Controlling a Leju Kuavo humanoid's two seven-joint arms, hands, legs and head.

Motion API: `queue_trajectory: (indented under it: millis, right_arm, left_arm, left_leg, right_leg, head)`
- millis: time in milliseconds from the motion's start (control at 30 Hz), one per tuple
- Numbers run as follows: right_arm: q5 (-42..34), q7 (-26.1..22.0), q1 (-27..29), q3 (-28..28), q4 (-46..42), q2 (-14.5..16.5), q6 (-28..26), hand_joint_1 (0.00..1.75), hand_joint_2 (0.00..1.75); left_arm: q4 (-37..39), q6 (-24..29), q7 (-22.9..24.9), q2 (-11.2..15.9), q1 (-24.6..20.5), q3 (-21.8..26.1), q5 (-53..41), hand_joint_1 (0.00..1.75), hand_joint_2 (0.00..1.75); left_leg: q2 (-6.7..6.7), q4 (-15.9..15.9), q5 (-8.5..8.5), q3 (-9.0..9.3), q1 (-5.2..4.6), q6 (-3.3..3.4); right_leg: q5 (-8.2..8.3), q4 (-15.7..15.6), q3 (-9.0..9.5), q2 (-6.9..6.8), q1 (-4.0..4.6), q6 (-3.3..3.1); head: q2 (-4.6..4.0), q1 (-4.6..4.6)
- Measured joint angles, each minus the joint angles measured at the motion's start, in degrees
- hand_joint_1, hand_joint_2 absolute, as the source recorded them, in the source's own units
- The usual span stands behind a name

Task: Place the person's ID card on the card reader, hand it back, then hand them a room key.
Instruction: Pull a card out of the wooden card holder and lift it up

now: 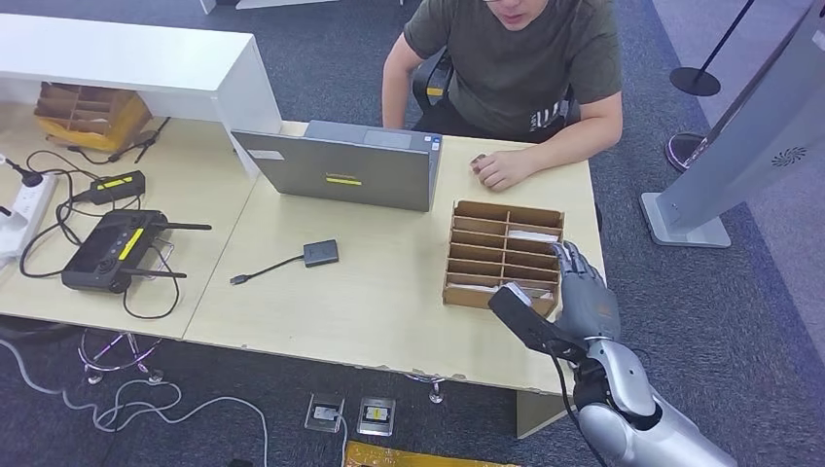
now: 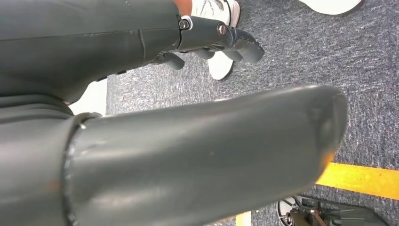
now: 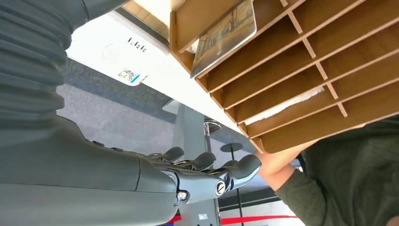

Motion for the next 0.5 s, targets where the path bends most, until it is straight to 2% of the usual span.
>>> queue_trajectory:
  millis: [267,500]
  right_arm:
    - [0.17,-0.78,0.38,-1.3,0.27,0.33,2.89,0.0,1.75]
    - [1.1,-3.64,0.63,-1.88,0.57,1.18,5.21,0.0,1.75]
  left_arm:
    - [0.0,-0.05,0.0,0.02,0.01,0.0,0.49,0.0,0.0]
    - [0.0,0.0,0.0,0.02,0.01,0.0,0.67,0.0,0.0]
  left_leg:
    - [0.01,0.0,0.0,0.01,0.0,0.0]
    - [0.02,0.0,0.0,0.01,0.0,0.0]
  right_leg:
    - [0.0,0.0,0.0,0.03,0.0,0.0]
    - [0.0,0.0,0.0,0.03,0.0,0.0]
  head:
    - [0.0,0.01]
    - [0.0,0.0]
